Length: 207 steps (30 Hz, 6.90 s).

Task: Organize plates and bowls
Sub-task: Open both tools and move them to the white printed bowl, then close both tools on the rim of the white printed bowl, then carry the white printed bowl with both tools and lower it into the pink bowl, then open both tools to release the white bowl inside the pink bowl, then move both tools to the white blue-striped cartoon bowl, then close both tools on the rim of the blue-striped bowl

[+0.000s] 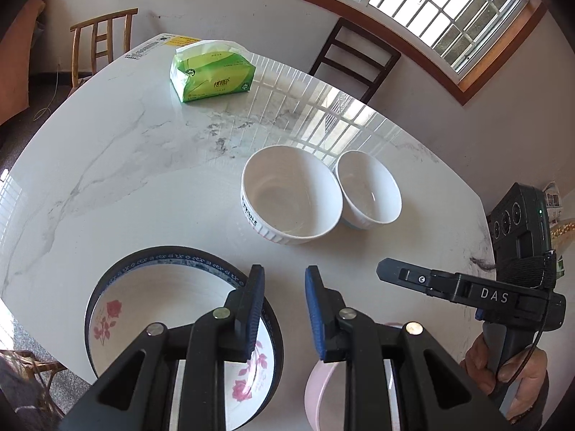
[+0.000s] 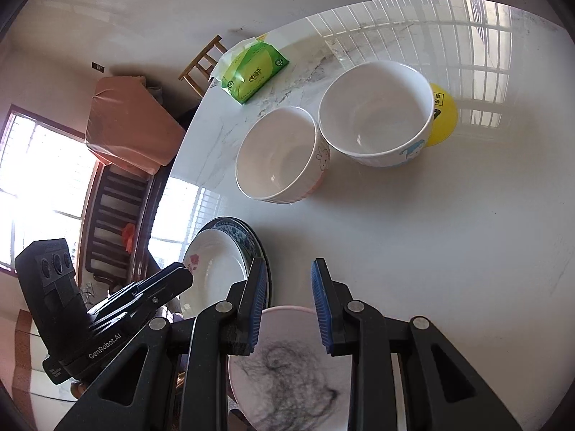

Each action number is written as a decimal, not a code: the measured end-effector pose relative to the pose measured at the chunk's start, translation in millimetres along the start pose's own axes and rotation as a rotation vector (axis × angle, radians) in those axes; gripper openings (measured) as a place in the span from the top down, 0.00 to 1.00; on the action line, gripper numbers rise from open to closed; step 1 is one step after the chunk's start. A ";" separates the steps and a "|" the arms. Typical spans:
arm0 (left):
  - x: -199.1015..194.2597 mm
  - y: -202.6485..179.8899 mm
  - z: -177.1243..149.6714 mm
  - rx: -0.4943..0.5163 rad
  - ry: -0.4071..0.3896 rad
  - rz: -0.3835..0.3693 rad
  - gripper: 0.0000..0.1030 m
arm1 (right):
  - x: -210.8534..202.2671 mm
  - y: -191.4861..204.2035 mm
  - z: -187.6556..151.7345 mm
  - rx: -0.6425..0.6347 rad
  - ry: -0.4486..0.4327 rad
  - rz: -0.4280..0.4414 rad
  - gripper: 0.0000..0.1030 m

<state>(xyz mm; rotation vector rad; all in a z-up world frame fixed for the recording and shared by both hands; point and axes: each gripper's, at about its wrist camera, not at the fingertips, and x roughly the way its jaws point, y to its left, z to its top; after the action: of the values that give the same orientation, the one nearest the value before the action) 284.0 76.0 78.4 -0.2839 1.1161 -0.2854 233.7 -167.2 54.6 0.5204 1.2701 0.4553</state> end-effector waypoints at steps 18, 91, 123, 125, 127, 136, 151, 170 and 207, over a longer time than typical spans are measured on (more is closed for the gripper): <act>74.1 22.7 66.3 0.011 0.057 0.039 0.77 | 60.1 -6.3 52.6 0.116 0.020 -0.040 0.67; 10.8 -61.8 -124.4 0.047 0.206 0.066 0.87 | -24.4 -26.6 -109.4 -0.054 0.076 -0.089 0.80; 8.7 -56.5 -125.8 0.042 0.187 0.066 0.85 | -23.5 -23.8 -108.3 -0.097 0.049 -0.142 0.81; 6.9 -56.6 -125.3 0.049 0.181 0.063 0.85 | -24.5 -24.6 -108.0 -0.100 0.047 -0.137 0.80; 3.3 -58.4 -124.9 0.062 0.172 0.058 0.81 | -26.7 -28.8 -107.3 -0.087 0.042 -0.114 0.78; -14.1 -72.3 -112.5 0.133 0.107 0.020 0.80 | -49.6 -46.3 -101.7 -0.049 -0.029 -0.005 0.77; 12.4 -80.0 -68.9 0.116 0.106 -0.019 0.80 | -52.3 -100.1 -71.5 0.031 -0.091 -0.037 0.64; 82.1 -73.9 37.9 -0.009 0.061 -0.128 0.80 | -38.6 -129.0 21.8 0.088 -0.165 -0.010 0.52; 160.6 -60.8 73.5 -0.135 0.129 -0.019 0.58 | 20.7 -104.1 110.7 0.021 -0.093 -0.112 0.52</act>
<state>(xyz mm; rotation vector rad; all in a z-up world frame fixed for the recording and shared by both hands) 411.7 -33.0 -3.5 -0.4004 1.2634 -0.2486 349.8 -250.9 -0.3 0.4805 1.2085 0.3210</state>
